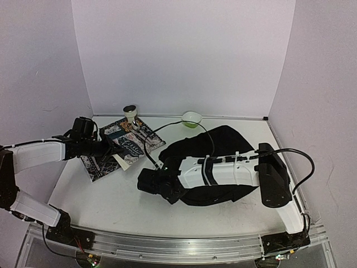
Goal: Pack the student bag
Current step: Pick up the largest pocket of the bag from the student bag.
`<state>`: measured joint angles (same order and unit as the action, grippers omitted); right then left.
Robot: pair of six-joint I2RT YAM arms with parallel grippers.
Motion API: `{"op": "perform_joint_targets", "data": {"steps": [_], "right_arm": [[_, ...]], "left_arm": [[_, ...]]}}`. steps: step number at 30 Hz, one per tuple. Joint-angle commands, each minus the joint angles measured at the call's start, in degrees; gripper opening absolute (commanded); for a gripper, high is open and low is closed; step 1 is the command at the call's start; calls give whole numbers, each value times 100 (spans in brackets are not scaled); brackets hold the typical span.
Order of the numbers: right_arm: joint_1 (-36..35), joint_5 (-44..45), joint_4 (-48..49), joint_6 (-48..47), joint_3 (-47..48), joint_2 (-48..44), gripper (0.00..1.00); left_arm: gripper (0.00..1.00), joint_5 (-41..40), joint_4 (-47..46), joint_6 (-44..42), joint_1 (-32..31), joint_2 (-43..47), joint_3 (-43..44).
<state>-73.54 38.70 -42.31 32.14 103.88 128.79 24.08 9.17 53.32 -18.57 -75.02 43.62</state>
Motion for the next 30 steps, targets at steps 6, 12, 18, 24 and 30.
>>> {"op": "perform_joint_targets", "data": {"steps": [6, 12, 18, 24, 30], "right_arm": [[5, 671, -671, 178, -50, -743, 38], [3, 456, -616, 146, -33, -755, 22], [-39, -259, 278, -508, -186, -792, 38], [-57, -729, 566, -576, -65, -383, 40], [-56, -461, 583, -304, 93, -18, 38]], "left_arm": [[0, 284, -456, -149, 27, 275, 239], [0, 391, -467, -129, 26, 390, 191], [0, 398, -472, -102, 26, 488, 115], [0, 378, -465, -48, 26, 544, 58], [0, 424, -469, -9, 27, 605, 23]]}}
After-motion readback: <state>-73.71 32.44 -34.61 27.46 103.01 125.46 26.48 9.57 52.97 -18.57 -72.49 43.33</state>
